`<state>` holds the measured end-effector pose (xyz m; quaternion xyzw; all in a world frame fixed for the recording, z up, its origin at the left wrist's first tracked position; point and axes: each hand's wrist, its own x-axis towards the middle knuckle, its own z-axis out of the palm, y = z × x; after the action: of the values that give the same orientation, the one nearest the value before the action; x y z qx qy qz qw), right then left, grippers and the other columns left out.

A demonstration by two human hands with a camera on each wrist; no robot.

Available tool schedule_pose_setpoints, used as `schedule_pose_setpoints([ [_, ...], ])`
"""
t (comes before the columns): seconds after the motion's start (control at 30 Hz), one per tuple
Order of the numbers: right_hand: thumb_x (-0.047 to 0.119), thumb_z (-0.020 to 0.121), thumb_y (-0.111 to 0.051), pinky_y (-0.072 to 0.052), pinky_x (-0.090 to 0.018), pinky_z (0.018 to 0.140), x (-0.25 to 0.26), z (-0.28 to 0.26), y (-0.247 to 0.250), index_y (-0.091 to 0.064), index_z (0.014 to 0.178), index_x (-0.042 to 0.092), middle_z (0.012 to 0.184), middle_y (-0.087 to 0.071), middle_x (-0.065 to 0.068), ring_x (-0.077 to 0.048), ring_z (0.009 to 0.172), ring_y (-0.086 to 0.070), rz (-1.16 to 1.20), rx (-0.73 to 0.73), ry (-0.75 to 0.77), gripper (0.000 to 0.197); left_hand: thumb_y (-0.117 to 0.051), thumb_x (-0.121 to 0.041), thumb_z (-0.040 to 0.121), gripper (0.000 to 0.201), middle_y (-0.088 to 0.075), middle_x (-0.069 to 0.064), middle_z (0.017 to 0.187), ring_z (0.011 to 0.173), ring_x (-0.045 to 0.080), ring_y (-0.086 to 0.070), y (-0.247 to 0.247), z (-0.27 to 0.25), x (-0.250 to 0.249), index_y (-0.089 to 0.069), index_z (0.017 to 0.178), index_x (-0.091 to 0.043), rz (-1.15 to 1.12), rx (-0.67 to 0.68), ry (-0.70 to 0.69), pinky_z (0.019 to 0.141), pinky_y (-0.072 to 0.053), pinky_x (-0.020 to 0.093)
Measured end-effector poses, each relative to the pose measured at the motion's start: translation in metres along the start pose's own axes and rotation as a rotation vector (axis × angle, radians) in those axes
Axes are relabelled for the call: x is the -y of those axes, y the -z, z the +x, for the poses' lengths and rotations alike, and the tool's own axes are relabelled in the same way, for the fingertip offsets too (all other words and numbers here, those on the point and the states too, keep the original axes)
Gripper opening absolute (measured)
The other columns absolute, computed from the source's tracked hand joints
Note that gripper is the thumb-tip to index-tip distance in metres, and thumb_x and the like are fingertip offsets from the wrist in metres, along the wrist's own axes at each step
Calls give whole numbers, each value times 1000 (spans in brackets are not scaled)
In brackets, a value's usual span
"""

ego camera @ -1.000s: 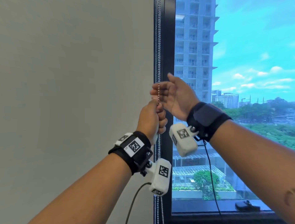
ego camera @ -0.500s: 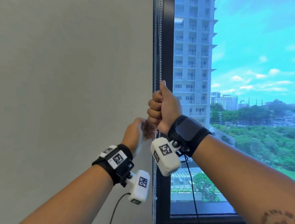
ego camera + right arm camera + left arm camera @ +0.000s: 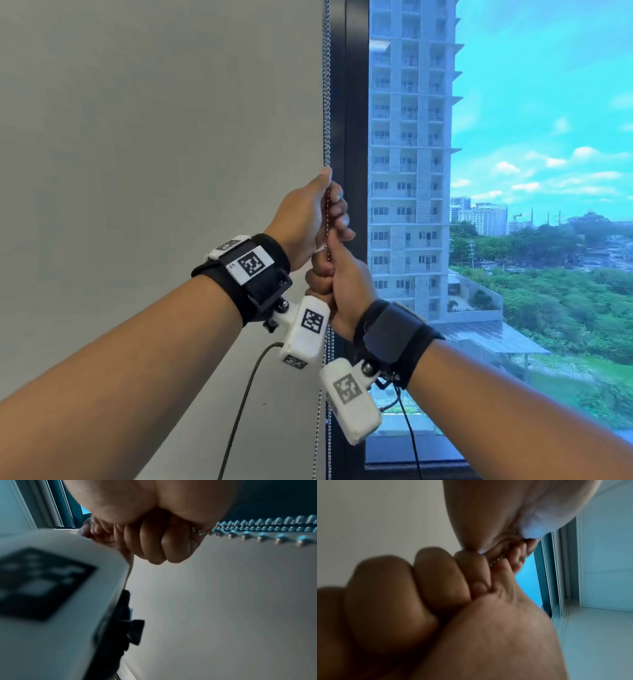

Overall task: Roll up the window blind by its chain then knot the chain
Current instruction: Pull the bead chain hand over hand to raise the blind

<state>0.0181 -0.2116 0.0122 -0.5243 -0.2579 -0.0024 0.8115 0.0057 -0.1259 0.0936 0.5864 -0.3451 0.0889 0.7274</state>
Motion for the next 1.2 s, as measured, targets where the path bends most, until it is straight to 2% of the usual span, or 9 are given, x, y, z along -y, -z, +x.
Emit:
schedule_pose_setpoints([
  [0.17,39,95,-41,-12,-28,50,0,3,15,-43,54,21,56,-30,2,-13,51,-18,-225,98,-62,45,-35,-48,103,44,-15,-1,64,54,15,-8,1,-2,10,-27,66,-25,-5,-55,-5,46,-6,29],
  [0.33,23,83,-43,-45,-35,68,40,18,32,-61,85,4,76,-55,-8,-19,66,-47,-252,58,24,27,-37,-47,103,45,-16,-5,54,46,11,-7,-1,-8,19,-27,64,-27,-46,-105,-7,45,-5,22],
  [0.57,48,100,-40,-52,-32,63,100,37,-6,-64,90,4,79,-65,-11,-19,66,-60,-126,89,95,51,-41,-46,102,52,-27,-6,50,50,14,-12,-18,-26,48,-36,54,-26,36,-175,2,48,-10,27],
  [0.63,56,100,-38,-49,-32,60,102,40,-17,-61,83,8,74,-62,-8,-18,61,-55,-114,86,98,56,-51,-52,94,41,-44,9,60,57,21,-36,-16,-28,58,-51,60,-27,34,-212,-14,57,-29,35],
  [0.73,60,99,-38,-27,-25,46,95,42,-24,-45,65,18,59,-36,0,-13,46,-29,-46,82,81,54,-57,-58,83,36,-56,14,91,84,31,-47,-11,-34,68,-63,78,-23,22,-234,-16,75,-32,47],
  [0.83,62,97,-41,-9,-23,43,82,37,-25,-27,58,24,53,-17,5,-12,43,-11,-18,35,73,56,-53,-41,91,40,-54,-4,59,65,19,-46,-1,-39,75,-58,53,-32,131,-214,-28,73,-31,42],
  [0.9,62,97,-41,-9,-20,42,75,32,-25,-24,58,26,51,-16,5,-12,43,-8,-37,-3,108,56,-50,-31,93,42,-48,-13,52,57,11,-38,6,-44,78,-54,51,-31,224,-201,-6,70,-29,40],
  [1.0,63,96,-42,-13,-18,40,67,27,-23,-20,61,27,49,-16,6,-12,40,-10,-11,-10,117,55,-43,-33,78,22,-53,4,66,61,18,-42,20,-45,79,-54,64,-21,135,-144,74,65,-34,36],
  [1.2,61,97,-41,-9,-17,43,41,22,-14,-19,63,26,50,-11,3,-12,38,-8,-38,-5,111,54,-24,-26,89,43,-60,8,80,70,19,-58,46,-12,38,-59,100,-3,120,-64,1,71,-49,36],
])
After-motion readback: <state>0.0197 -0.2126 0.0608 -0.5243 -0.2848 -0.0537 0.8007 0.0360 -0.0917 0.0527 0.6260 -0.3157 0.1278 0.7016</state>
